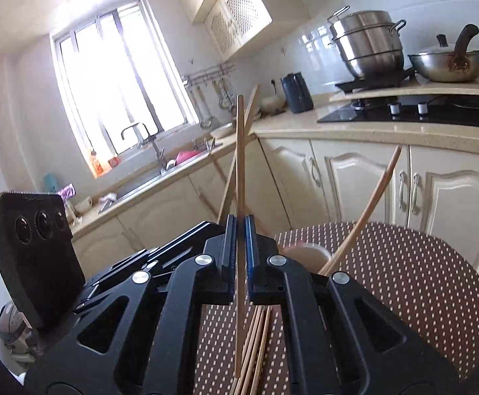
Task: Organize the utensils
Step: 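Lift both held chopsticks upright and carry them over the pink cup, then lower both chopsticks into the pink cup and open both grippers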
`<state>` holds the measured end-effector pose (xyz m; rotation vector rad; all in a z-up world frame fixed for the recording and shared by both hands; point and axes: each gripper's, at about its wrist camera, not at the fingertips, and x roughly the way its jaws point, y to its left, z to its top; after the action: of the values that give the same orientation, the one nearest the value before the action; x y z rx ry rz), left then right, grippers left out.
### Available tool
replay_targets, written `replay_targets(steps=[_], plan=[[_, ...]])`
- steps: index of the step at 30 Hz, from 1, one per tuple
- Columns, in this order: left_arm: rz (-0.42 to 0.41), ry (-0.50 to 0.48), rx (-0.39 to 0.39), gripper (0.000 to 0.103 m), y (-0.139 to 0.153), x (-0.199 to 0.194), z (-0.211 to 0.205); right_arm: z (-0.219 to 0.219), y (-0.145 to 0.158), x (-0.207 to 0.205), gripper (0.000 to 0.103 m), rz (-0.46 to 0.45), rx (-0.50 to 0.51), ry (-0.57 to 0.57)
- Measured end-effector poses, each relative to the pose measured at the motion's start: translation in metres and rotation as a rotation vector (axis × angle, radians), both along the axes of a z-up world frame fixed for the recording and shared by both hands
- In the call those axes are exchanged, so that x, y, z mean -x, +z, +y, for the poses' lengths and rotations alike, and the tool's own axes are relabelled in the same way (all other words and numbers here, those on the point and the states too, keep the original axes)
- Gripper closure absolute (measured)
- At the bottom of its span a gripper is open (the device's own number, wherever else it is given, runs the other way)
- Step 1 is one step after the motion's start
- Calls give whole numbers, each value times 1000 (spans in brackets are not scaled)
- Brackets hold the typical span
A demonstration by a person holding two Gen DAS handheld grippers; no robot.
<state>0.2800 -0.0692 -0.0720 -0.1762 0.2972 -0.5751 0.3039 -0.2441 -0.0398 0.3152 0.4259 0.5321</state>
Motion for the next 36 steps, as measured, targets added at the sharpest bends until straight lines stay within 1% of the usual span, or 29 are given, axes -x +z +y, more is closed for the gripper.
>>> replay_targets(steps=[4, 7, 10, 15, 20, 24, 30, 33, 36], plan=[[-53, 25, 39, 97, 7, -19, -2, 0, 8, -19, 97, -42, 8, -29], [-103, 58, 61, 97, 5, -30, -3, -4, 14, -25, 98, -74, 18, -57], [-124, 92, 88, 97, 3, -48, -5, -10, 19, -31, 98, -108, 31, -90], [-161, 130, 122, 97, -4, -64, -8, -13, 18, -38, 98, -152, 42, -123], [-192, 171, 117, 97, -9, -71, -12, -15, 11, -44, 98, -161, 49, -133], [-200, 174, 85, 97, -15, -74, -18, -15, 10, -45, 98, -178, 38, -135], [-157, 164, 60, 97, -31, -77, -21, -13, 10, -42, 98, -210, 43, -147], [-148, 169, 38, 97, -37, -73, -20, -9, 6, -40, 98, -220, 72, -156], [-138, 165, 29, 97, -42, -67, -18, -6, 0, -39, 98, -212, 77, -153]])
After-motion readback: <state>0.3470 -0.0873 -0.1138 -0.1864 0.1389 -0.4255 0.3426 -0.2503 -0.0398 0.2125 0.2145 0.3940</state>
